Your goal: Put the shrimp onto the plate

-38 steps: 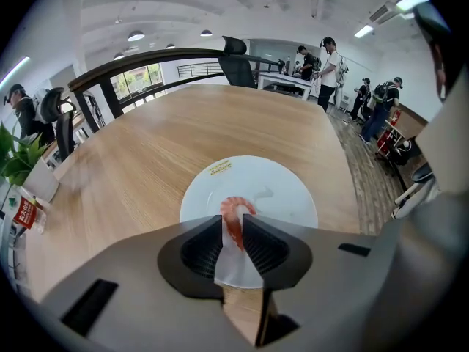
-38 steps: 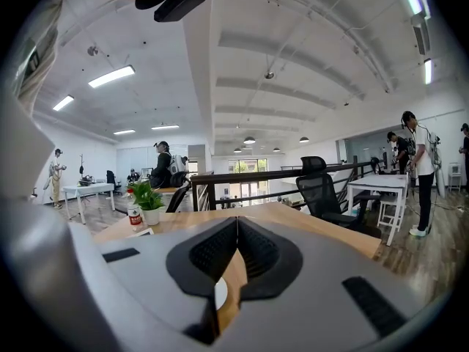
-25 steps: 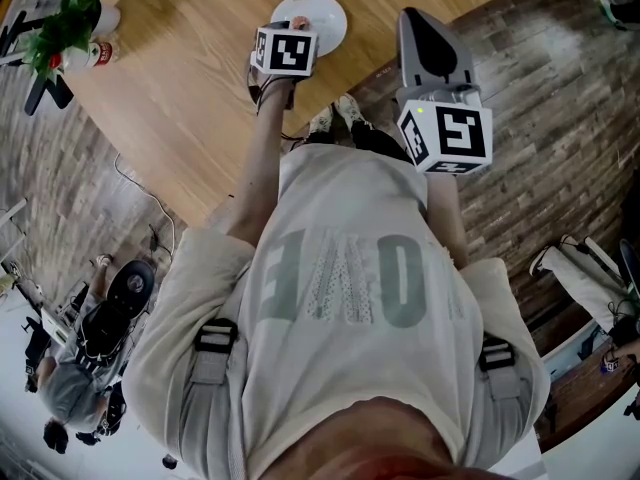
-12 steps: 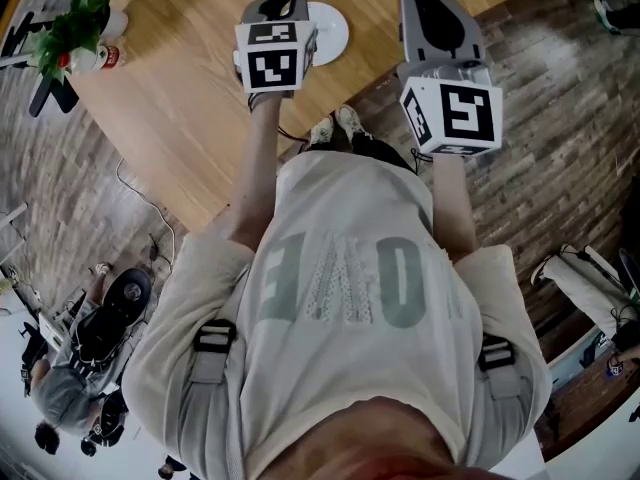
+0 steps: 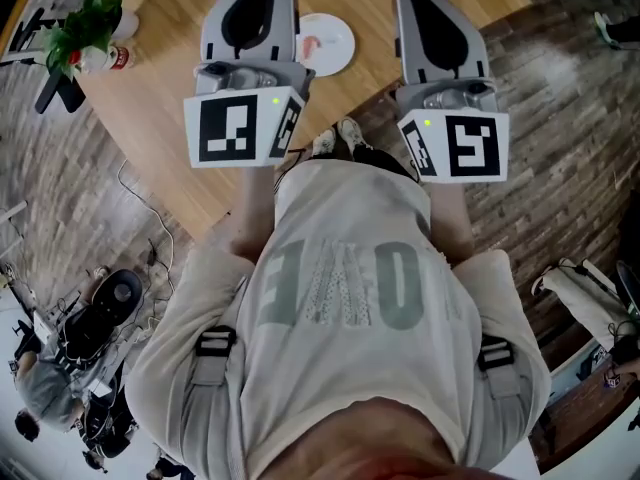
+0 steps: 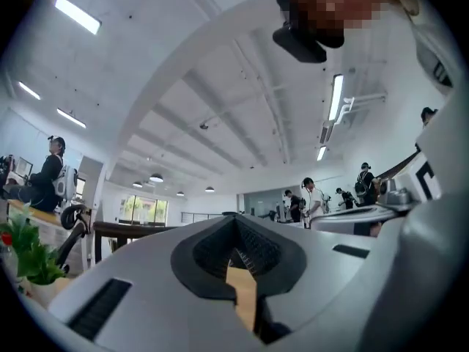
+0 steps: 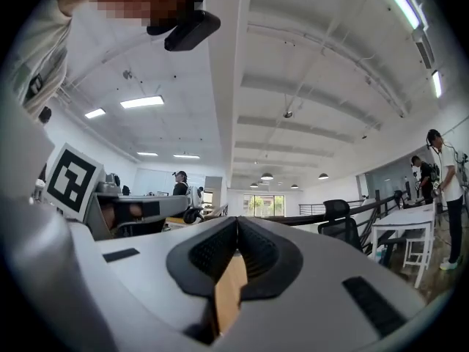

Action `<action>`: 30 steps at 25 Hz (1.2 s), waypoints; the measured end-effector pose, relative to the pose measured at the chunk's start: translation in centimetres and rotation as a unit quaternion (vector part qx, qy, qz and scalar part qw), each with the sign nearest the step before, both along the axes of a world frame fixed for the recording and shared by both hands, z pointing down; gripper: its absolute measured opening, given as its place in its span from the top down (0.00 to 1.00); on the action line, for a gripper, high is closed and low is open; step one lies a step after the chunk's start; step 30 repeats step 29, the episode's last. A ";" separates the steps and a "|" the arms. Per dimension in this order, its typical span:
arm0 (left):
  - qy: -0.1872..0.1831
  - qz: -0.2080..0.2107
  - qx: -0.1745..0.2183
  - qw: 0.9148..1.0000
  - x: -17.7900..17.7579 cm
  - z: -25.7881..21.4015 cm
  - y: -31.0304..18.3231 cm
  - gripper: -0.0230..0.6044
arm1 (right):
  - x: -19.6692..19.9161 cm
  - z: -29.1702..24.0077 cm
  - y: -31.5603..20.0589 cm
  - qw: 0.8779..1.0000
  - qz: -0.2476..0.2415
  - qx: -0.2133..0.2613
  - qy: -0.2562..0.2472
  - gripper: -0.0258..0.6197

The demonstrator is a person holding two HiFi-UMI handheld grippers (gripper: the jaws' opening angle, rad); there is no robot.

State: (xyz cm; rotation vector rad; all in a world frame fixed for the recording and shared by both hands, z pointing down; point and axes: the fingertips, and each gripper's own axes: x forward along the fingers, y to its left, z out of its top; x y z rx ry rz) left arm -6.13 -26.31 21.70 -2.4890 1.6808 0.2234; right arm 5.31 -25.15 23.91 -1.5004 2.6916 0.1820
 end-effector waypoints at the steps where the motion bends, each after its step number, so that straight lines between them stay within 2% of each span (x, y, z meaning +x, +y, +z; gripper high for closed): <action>1: 0.001 -0.001 0.016 1.000 -0.2 -1.1 0.5 0.95 | -0.3 -0.3 0.2 1.000 -0.006 0.005 0.000 0.93; 4: 0.007 -0.012 0.052 0.999 -0.9 -3.8 1.9 0.95 | -0.7 -1.4 0.4 1.000 -0.015 0.018 0.008 0.93; 7: 0.011 -0.017 0.069 0.997 -1.6 -5.3 2.7 0.95 | -0.9 -2.4 0.5 1.000 -0.017 0.026 0.004 0.93; 13: 0.020 -0.024 0.079 0.996 -3.2 -6.0 3.5 0.95 | -2.0 -2.6 0.7 0.999 -0.027 0.028 0.006 0.93; 30: 0.017 -0.039 0.091 0.995 -3.5 -6.9 3.4 0.95 | -0.9 -2.5 1.1 0.999 -0.015 0.026 0.028 0.93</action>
